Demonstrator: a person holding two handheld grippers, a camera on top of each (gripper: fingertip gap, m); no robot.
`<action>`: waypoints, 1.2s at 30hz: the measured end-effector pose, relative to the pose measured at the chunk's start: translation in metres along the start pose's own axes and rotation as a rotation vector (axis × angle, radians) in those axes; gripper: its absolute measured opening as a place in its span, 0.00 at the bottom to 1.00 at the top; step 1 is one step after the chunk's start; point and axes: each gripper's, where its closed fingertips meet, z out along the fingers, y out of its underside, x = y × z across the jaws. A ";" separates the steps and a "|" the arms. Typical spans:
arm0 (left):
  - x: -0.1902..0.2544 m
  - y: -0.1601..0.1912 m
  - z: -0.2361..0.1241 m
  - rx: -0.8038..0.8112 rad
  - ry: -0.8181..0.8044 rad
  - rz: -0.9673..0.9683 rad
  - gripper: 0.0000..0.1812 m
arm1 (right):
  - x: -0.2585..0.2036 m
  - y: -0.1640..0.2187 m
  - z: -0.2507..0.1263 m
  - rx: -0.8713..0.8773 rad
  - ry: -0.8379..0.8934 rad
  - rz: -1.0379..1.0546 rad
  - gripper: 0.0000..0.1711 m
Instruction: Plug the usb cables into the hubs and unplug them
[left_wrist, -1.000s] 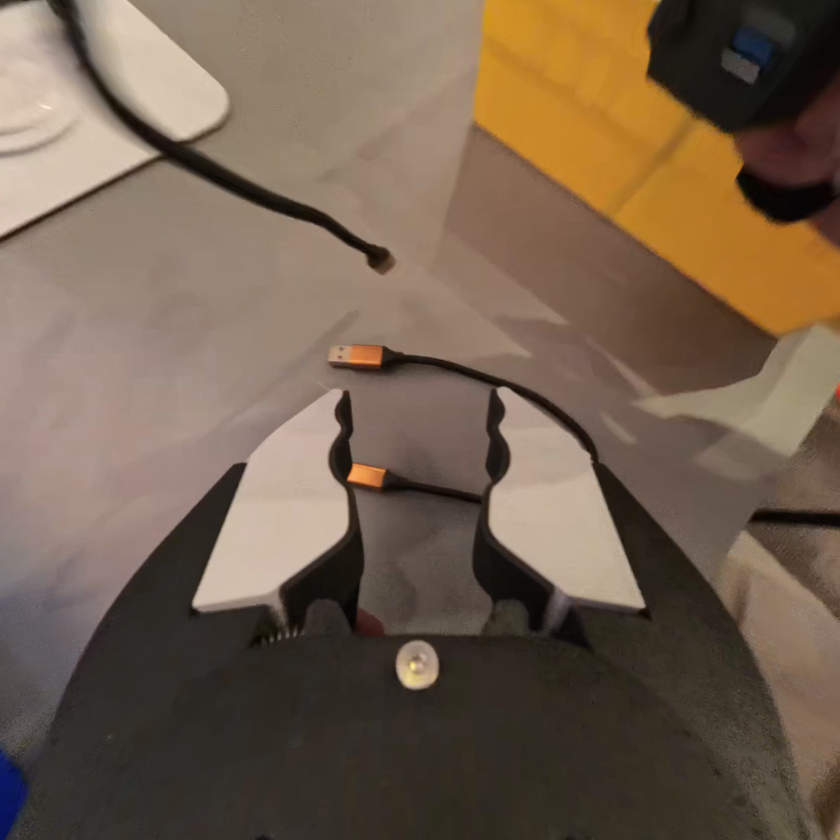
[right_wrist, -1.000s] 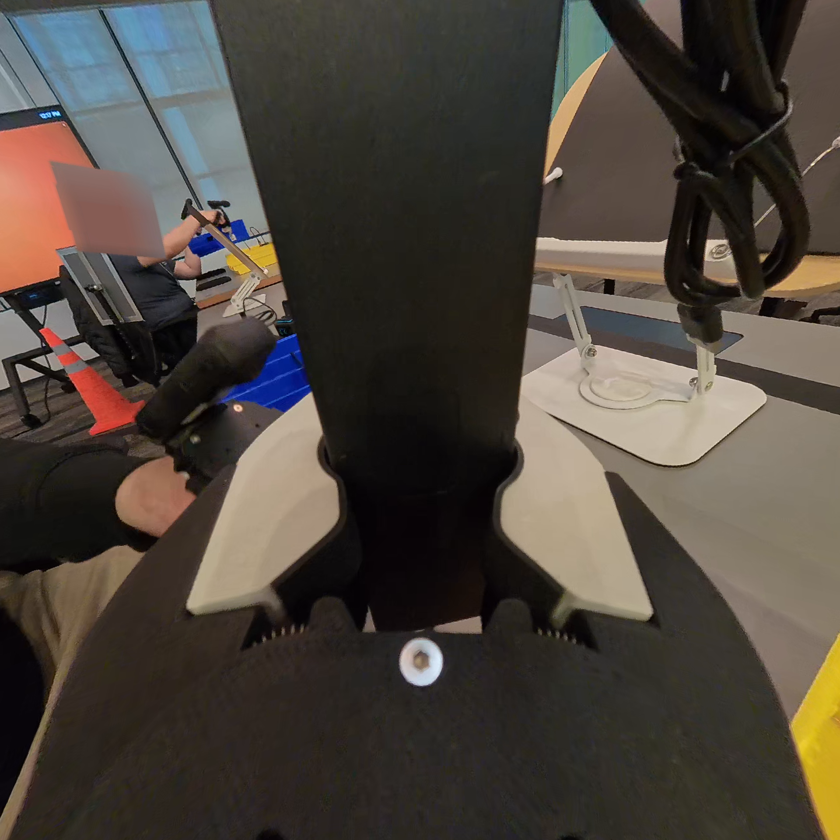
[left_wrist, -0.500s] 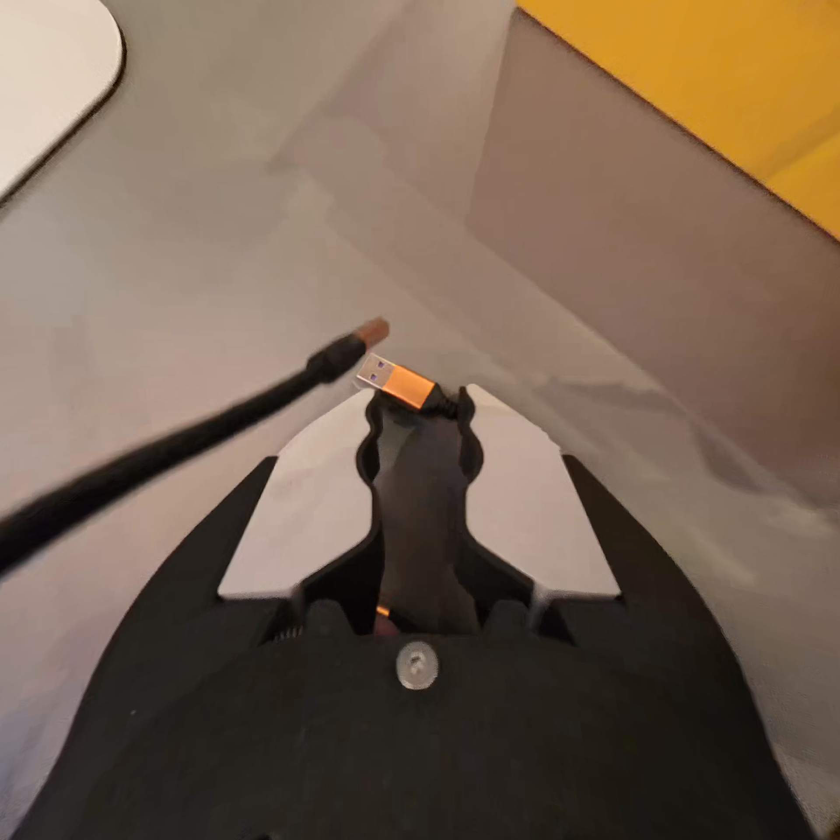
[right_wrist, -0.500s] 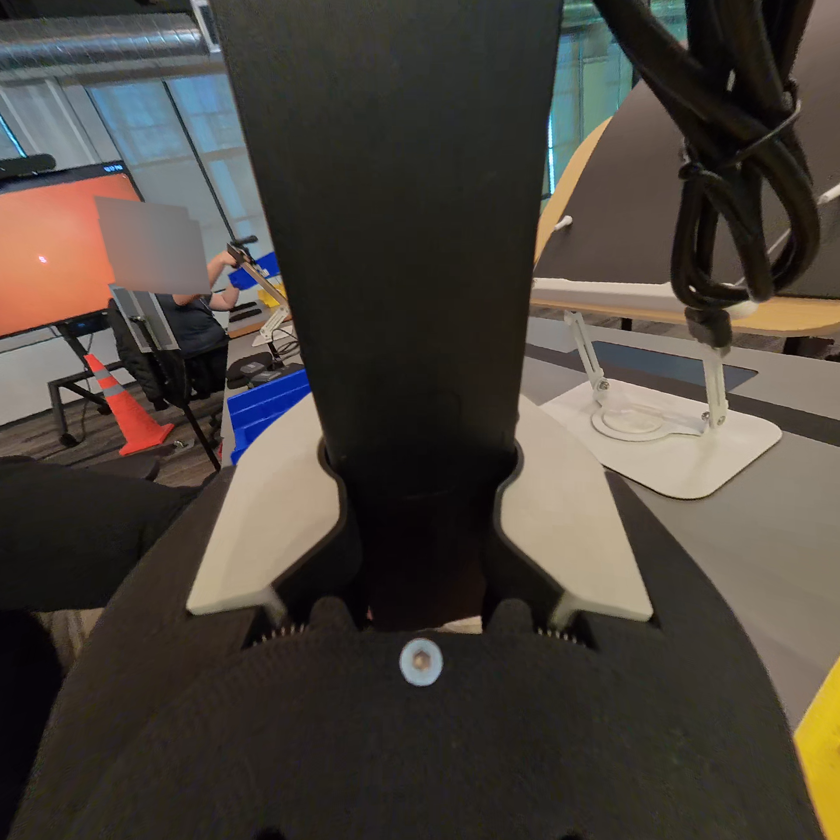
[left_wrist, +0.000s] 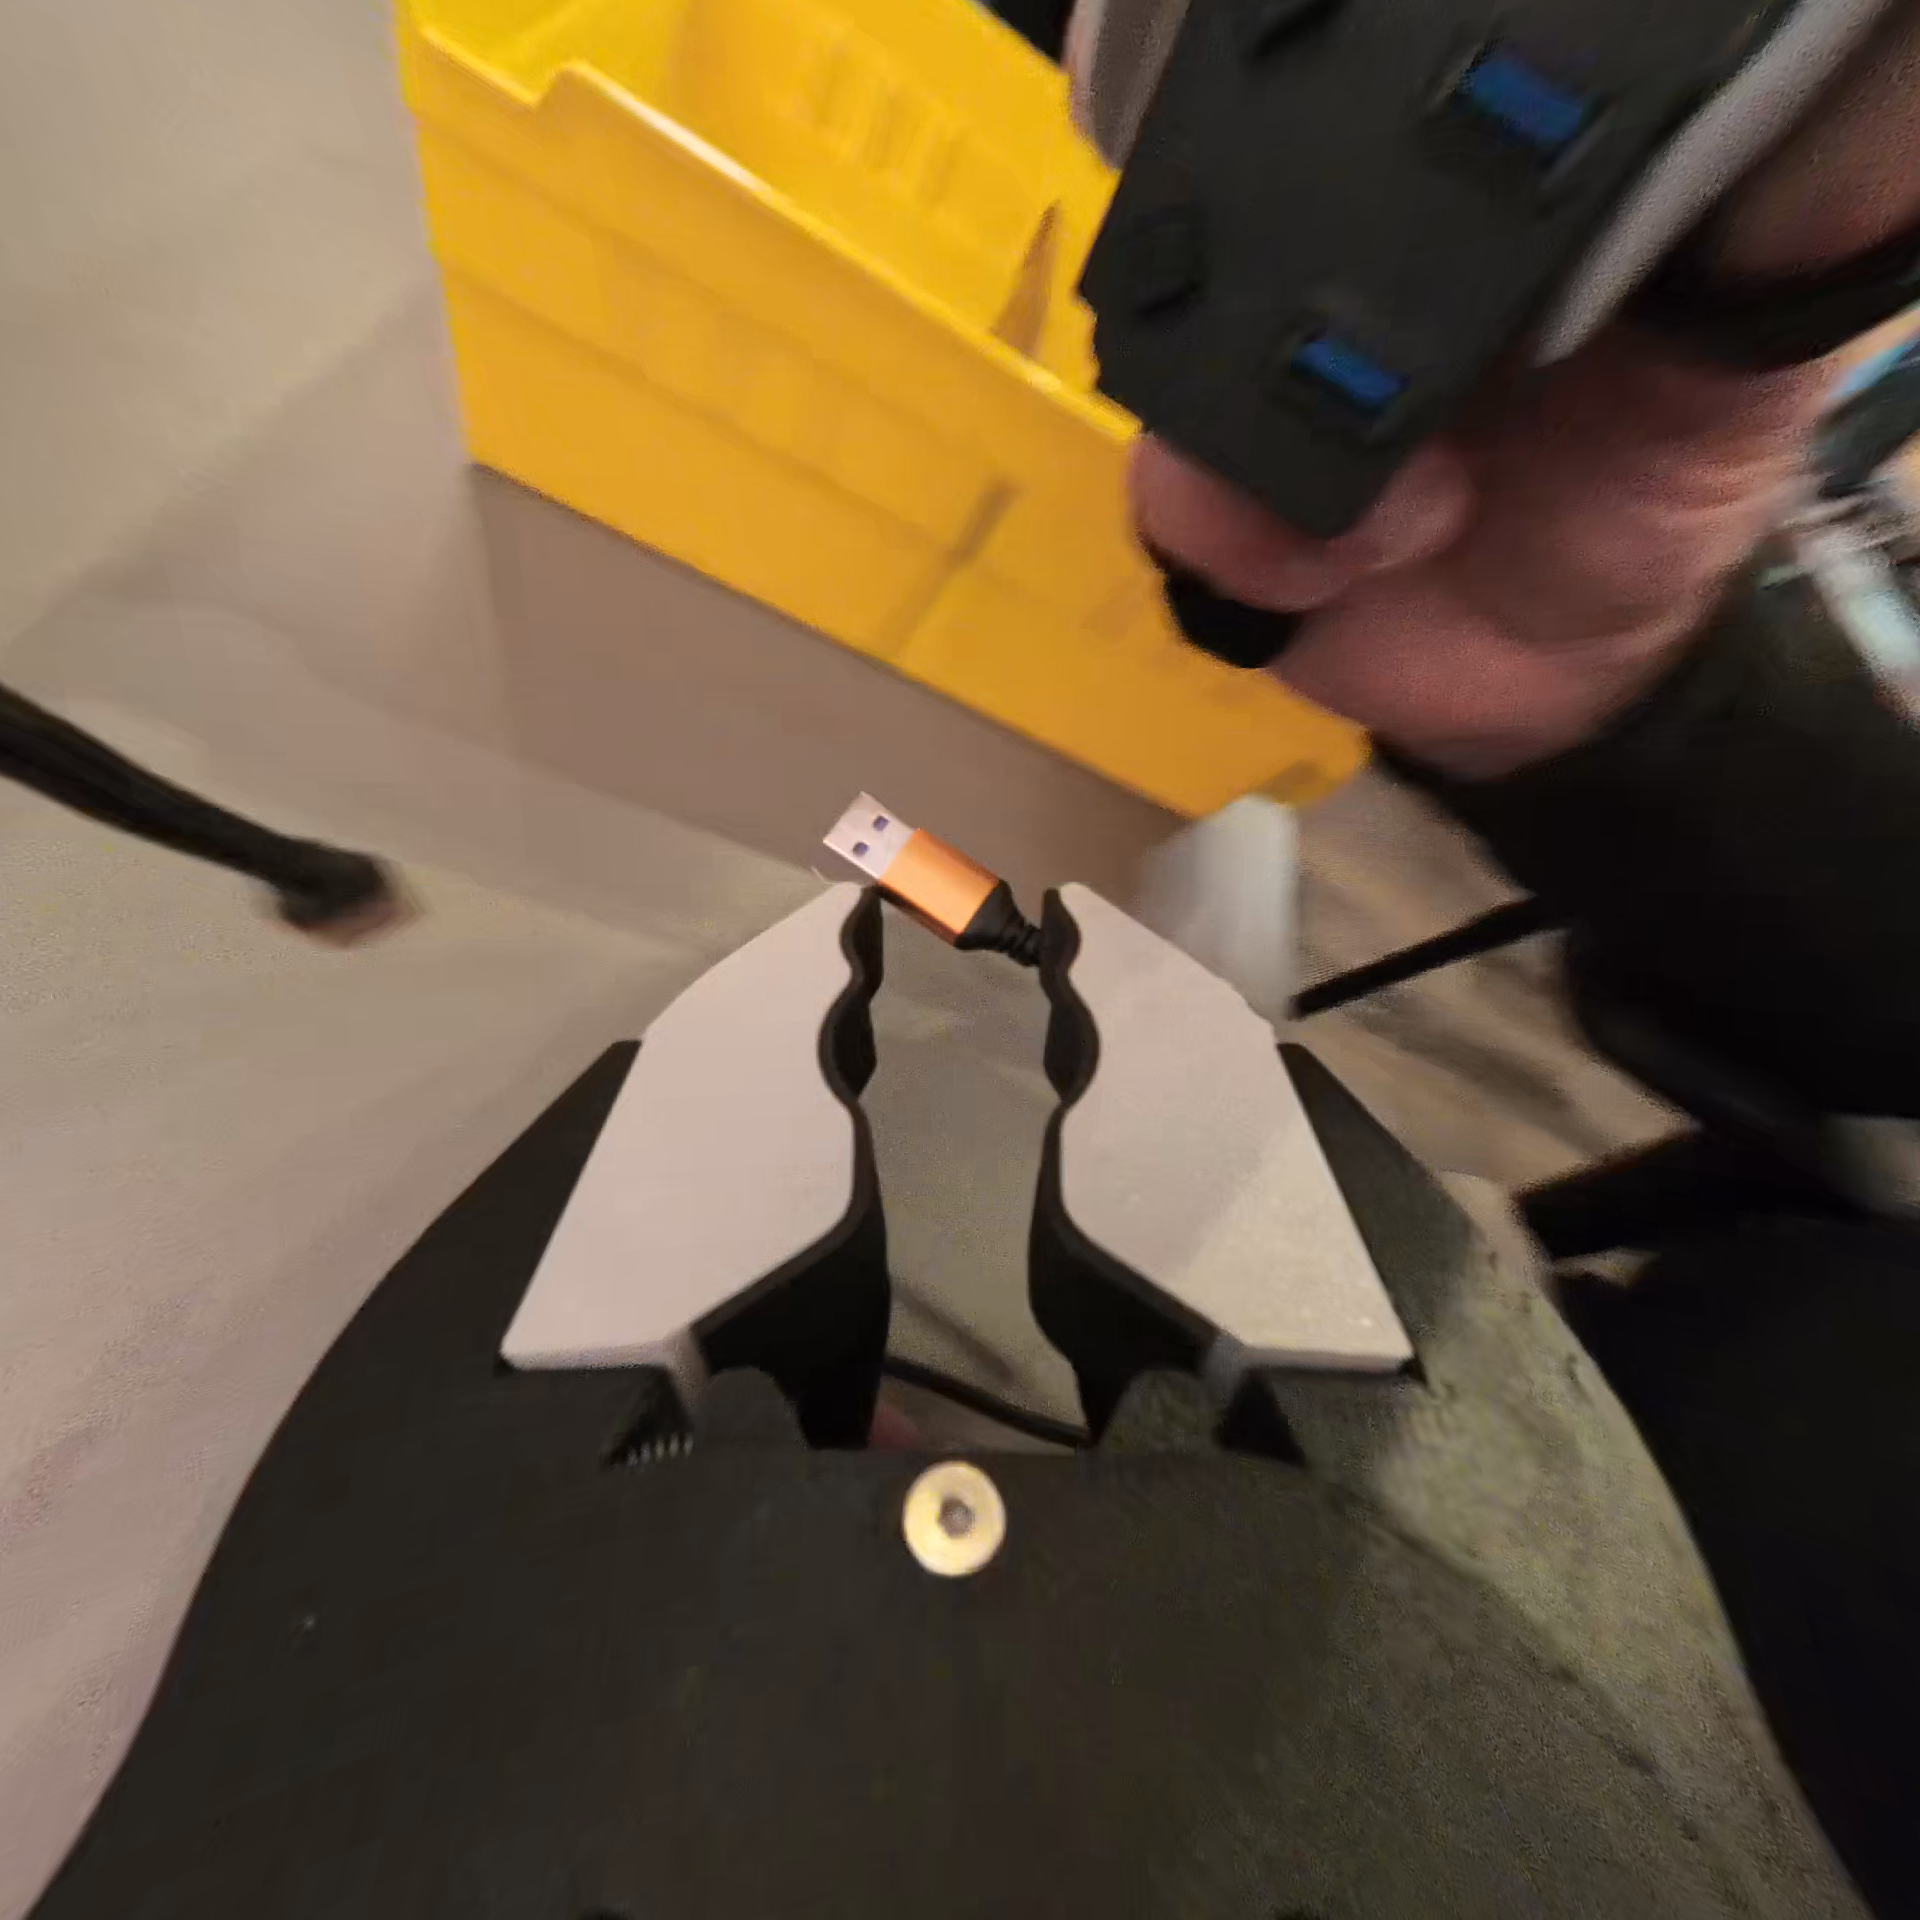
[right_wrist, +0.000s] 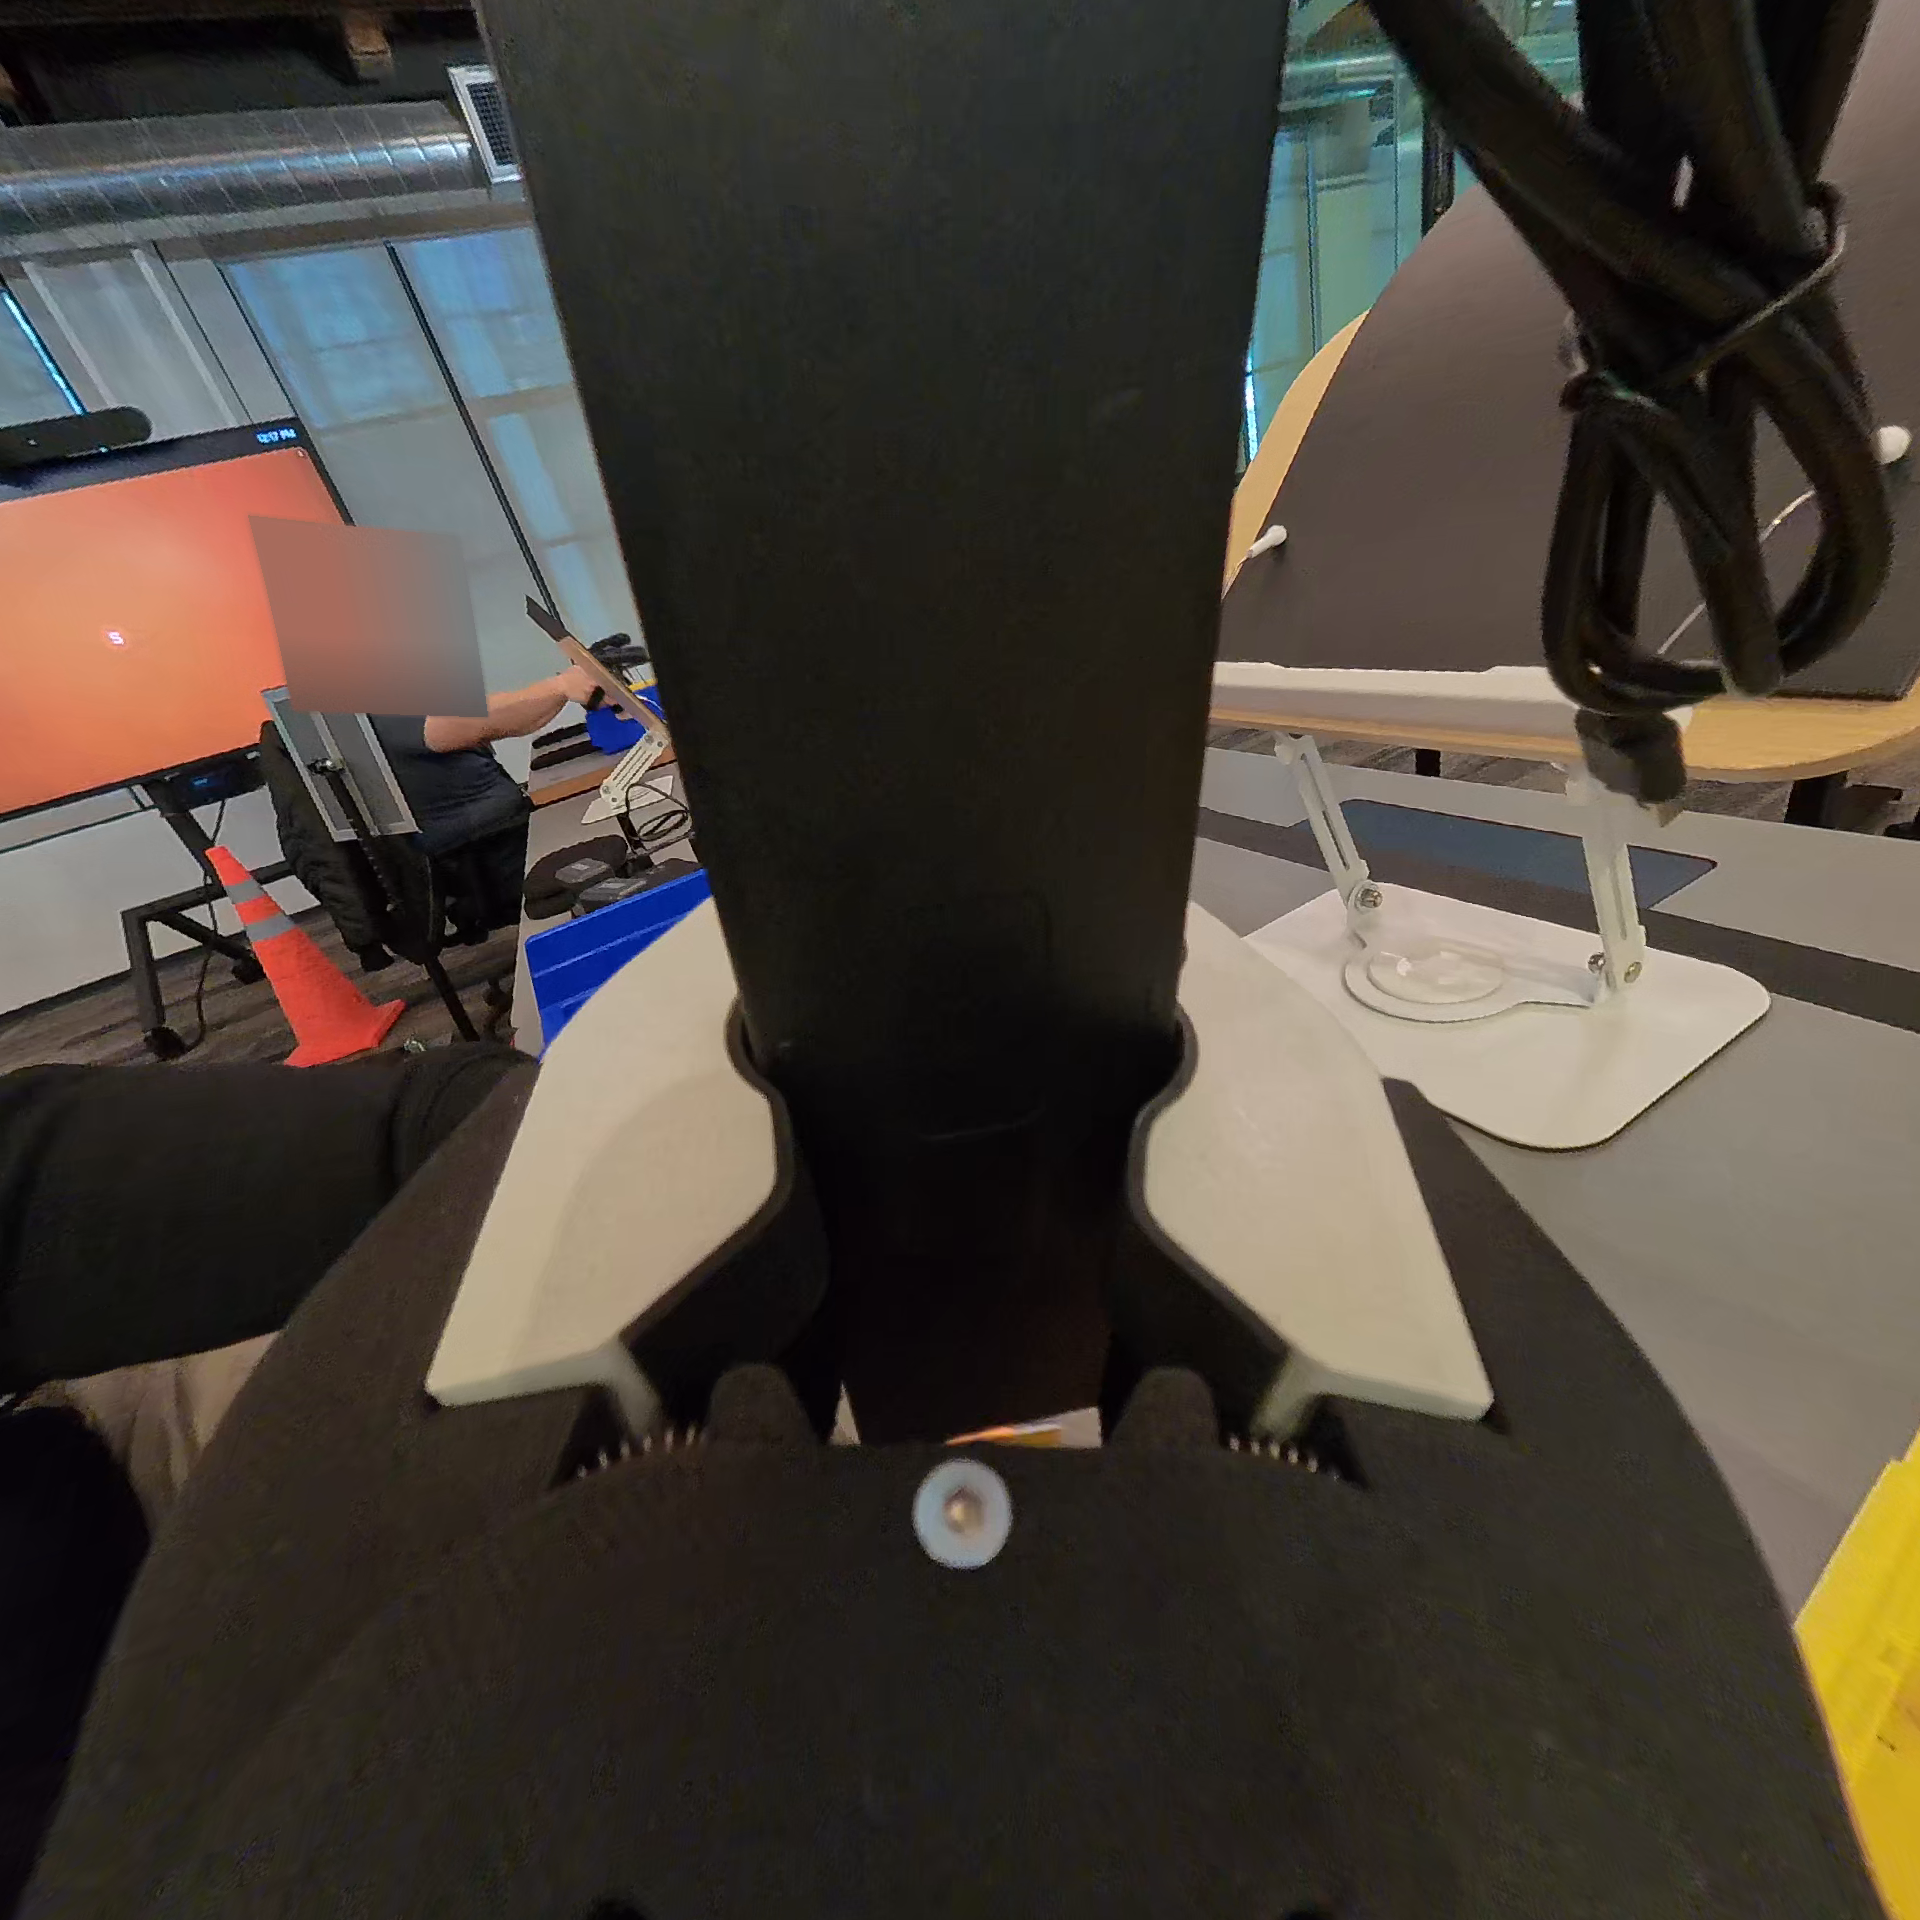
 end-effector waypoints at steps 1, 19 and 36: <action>0.016 -0.005 -0.008 0.034 0.114 -0.019 0.16 | 0.000 -0.001 0.000 0.004 -0.001 0.001 0.39; -0.109 0.045 -0.070 0.020 -0.491 -0.294 0.23 | -0.002 -0.002 0.000 0.006 -0.010 0.001 0.40; -0.110 0.060 -0.056 -0.335 -0.826 0.129 0.04 | -0.004 -0.001 0.000 -0.007 -0.007 -0.010 0.40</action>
